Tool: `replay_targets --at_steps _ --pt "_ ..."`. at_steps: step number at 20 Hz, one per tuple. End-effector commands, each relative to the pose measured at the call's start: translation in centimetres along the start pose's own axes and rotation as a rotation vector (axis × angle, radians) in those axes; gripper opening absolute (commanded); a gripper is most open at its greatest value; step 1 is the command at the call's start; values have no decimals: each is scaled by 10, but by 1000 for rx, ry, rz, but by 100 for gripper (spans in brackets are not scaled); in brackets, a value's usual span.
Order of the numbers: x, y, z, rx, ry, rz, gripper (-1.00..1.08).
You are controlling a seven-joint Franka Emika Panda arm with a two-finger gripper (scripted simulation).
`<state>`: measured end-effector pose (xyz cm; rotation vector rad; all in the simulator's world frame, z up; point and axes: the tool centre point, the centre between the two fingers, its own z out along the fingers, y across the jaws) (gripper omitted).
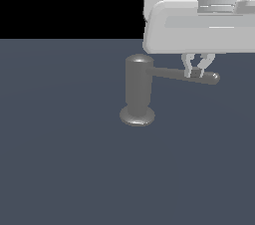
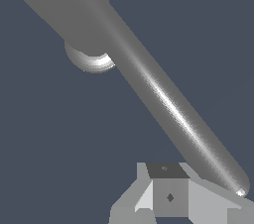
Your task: Turn on the faucet by rotating a designated handle.
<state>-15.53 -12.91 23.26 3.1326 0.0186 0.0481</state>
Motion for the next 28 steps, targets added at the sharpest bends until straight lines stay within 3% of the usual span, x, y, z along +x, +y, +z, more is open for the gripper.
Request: replay_targets --at_steps 1,2,3,28 --pt "-11 22 12 8 -31 30 -100" --pt "-11 22 12 8 -31 30 -100" --pt "4 7 -2 -2 7 -3 -100" --pt "64 63 7 3 -12 13 -100"
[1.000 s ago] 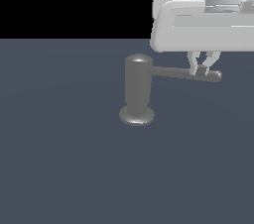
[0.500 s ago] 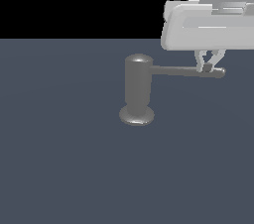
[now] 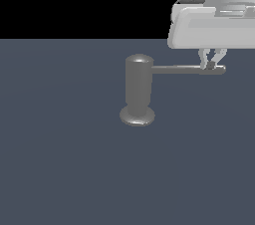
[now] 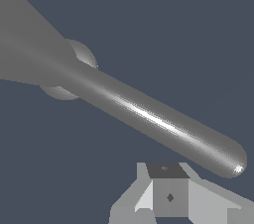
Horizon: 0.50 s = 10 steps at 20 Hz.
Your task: Turn on the faucet by rotating a designated handle.
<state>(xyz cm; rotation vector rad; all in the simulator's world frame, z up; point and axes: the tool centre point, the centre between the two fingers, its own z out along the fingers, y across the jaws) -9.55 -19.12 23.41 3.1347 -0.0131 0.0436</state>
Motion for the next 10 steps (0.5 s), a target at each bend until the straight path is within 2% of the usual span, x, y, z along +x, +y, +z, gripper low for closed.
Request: replay_targets --at_steps 1,10 --pt "7 2 6 1 -9 -7 -100" --pt "28 21 10 3 -16 -1 -100"
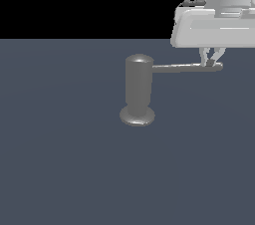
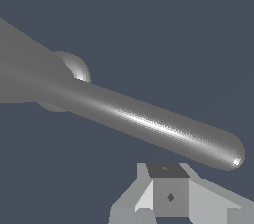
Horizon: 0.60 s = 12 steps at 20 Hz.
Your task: Turn on the faucet by rotating a designated handle.
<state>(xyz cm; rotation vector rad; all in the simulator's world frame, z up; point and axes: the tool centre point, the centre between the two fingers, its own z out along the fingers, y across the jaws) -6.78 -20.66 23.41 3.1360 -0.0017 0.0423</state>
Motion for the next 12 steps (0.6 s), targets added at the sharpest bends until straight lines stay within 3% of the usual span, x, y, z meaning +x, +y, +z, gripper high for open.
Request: replay_targets --at_steps 1,12 --pt "3 8 9 2 -16 7 -100" --pt "27 31 13 4 -23 14 -100"
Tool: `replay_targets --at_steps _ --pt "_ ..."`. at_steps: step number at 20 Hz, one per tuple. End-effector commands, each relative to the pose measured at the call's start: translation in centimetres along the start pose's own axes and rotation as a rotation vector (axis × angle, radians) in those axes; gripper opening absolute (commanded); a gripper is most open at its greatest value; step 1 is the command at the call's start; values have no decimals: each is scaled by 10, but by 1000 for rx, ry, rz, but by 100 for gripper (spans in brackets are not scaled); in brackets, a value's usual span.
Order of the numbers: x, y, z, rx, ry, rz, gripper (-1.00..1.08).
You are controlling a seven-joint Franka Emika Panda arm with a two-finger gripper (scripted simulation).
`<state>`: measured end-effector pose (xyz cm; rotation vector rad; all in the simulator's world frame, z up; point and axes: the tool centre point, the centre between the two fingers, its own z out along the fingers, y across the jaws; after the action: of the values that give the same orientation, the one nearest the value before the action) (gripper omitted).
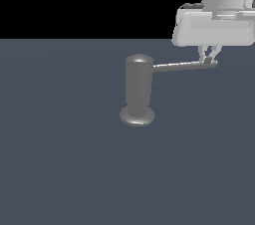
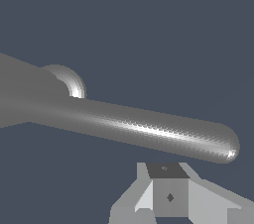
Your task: Turn on the faucet by rotating a designated handle.
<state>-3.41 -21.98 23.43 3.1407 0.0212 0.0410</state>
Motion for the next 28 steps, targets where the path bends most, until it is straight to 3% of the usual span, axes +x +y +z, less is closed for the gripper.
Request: replay_targets --at_steps 1,6,7,28 --pt "-5 20 13 -1 -23 29 -100" --pt "4 28 14 0 -25 31 -100" --pt "17 4 -1 3 2 -9 -100" --pt "79 2 7 2 -9 7 -100"
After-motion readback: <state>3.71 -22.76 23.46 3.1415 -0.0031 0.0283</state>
